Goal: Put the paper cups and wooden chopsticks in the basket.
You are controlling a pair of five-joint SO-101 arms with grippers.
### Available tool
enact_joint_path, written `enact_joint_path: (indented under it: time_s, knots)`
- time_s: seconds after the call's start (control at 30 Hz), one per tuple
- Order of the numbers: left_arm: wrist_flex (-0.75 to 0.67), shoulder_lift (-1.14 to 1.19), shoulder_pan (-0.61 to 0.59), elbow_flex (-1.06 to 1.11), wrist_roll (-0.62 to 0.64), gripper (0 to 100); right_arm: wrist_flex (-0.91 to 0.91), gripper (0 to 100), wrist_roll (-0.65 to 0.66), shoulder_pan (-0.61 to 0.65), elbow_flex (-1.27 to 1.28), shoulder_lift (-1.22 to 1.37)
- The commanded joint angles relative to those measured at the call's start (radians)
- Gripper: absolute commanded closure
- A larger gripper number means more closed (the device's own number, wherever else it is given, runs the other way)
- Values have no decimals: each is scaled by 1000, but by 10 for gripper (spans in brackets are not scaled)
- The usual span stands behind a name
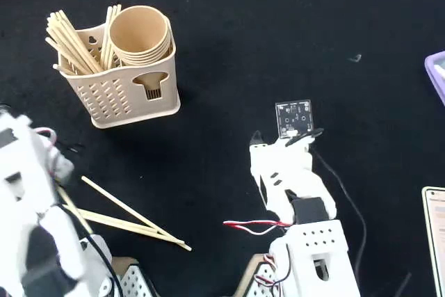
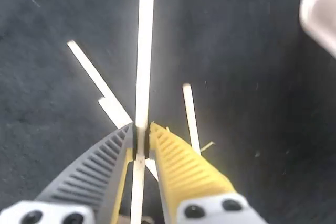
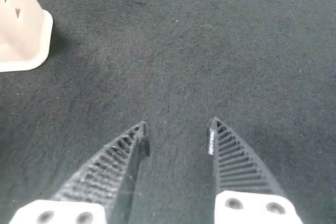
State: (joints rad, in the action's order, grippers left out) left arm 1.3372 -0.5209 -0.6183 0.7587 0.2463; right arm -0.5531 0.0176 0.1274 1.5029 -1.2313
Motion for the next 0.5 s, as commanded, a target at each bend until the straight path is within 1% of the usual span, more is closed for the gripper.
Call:
enact_joint_path:
  time_s: [0.0, 0.07, 0.13, 0.3, 0.33, 0.4, 0.47]
  knots:
    - [-8, -115, 70, 111, 52, 897, 21, 815, 8, 14, -8, -21]
    - [-8, -126, 71, 147, 126, 813, 21, 815, 8, 14, -8, -21]
    - [-6, -133, 68, 166, 176, 763, 21, 815, 8, 14, -7, -21]
    - [-6, -137, 59, 142, 149, 777, 17, 815, 8, 14, -7, -21]
    - [-6, -137, 42, 124, 141, 777, 14, 815, 8, 14, -8, -21]
    - [-6, -137, -21, 64, 126, 777, 12, 813, 8, 15, -10, -21]
    - [-6, -137, -122, -7, 104, 775, -9, 814, 32, 51, -28, -21]
